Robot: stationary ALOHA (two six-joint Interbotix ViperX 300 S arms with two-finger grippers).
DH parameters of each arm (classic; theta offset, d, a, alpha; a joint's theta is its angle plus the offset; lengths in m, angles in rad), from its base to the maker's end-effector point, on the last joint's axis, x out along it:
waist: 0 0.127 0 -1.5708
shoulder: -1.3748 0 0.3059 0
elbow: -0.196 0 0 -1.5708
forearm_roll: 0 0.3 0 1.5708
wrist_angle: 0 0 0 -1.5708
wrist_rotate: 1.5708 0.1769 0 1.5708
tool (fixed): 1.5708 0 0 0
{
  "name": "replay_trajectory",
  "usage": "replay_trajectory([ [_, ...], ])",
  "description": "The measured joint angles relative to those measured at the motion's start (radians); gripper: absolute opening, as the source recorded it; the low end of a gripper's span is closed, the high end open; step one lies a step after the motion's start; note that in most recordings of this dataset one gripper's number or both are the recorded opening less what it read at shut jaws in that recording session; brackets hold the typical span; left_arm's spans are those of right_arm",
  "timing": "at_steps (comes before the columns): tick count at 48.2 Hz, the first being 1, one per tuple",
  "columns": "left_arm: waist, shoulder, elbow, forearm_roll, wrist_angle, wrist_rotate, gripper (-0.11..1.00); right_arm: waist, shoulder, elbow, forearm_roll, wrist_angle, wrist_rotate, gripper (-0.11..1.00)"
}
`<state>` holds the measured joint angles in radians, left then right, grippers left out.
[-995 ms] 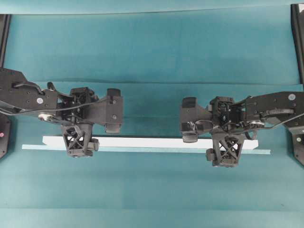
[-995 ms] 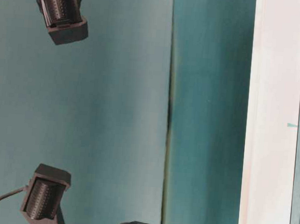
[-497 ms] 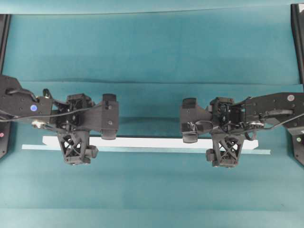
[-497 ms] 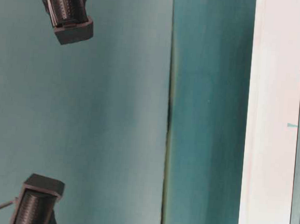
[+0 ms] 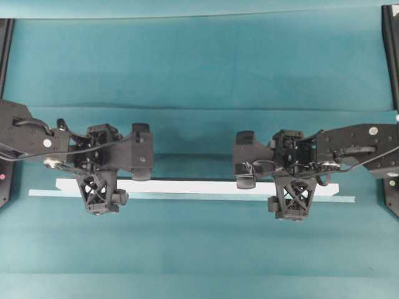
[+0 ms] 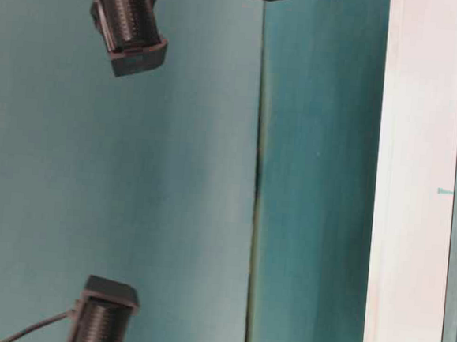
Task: Lift a wooden board with both hands.
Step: 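Lower both open grippers around the board near each end, then close both grippers on the white board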
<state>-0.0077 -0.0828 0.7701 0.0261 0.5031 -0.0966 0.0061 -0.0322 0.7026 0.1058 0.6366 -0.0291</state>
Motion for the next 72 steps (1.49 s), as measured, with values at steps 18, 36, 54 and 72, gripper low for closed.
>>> replay_trajectory([
  [18,-0.003,0.058,0.023,0.0,-0.081,-0.006,0.97,0.0,0.032,0.034,0.0,-0.054,0.002,0.93],
  [36,-0.005,0.074,0.025,0.0,-0.078,0.002,0.64,0.0,0.049,0.037,0.0,-0.098,0.023,0.57],
  [54,0.006,0.074,0.023,-0.003,-0.075,0.002,0.18,-0.002,0.051,0.035,-0.005,-0.089,0.031,0.22],
  [72,0.012,0.075,0.003,0.0,-0.058,-0.011,0.18,-0.002,0.052,0.021,-0.005,-0.038,0.031,0.22],
])
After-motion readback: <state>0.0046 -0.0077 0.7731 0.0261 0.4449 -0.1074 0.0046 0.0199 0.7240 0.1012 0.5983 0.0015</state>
